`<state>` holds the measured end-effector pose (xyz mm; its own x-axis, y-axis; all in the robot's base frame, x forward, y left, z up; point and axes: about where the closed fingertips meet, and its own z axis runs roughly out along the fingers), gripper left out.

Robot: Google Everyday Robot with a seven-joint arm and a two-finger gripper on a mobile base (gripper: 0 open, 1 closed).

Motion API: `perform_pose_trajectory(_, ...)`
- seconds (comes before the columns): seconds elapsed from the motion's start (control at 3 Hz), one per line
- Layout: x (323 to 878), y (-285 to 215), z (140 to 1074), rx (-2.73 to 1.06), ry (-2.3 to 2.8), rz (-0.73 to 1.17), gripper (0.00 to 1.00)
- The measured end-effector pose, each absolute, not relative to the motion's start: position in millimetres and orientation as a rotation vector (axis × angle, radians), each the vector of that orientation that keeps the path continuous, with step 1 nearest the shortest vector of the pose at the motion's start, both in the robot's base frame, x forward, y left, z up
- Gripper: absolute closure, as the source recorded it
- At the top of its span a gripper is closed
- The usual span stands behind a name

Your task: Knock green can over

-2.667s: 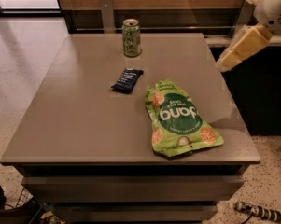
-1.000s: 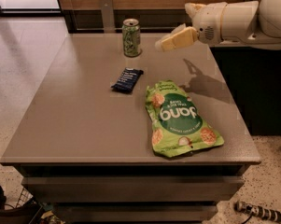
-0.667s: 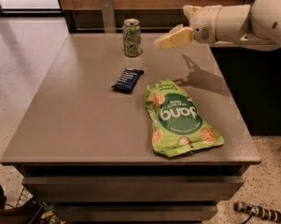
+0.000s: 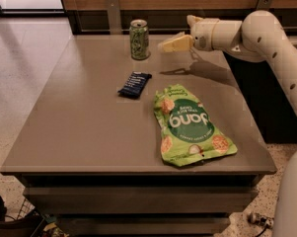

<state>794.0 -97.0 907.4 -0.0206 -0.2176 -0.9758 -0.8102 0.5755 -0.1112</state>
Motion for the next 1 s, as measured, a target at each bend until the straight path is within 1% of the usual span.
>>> perform_pose_trajectory(0.33, 820.9, -89.2, 891.6, -0.857, 1.525, 0.609, 0.0)
perform_pose_trajectory(1.0, 848.7, -59.0, 885.4, -0.844, 1.456, 0.651, 0.0)
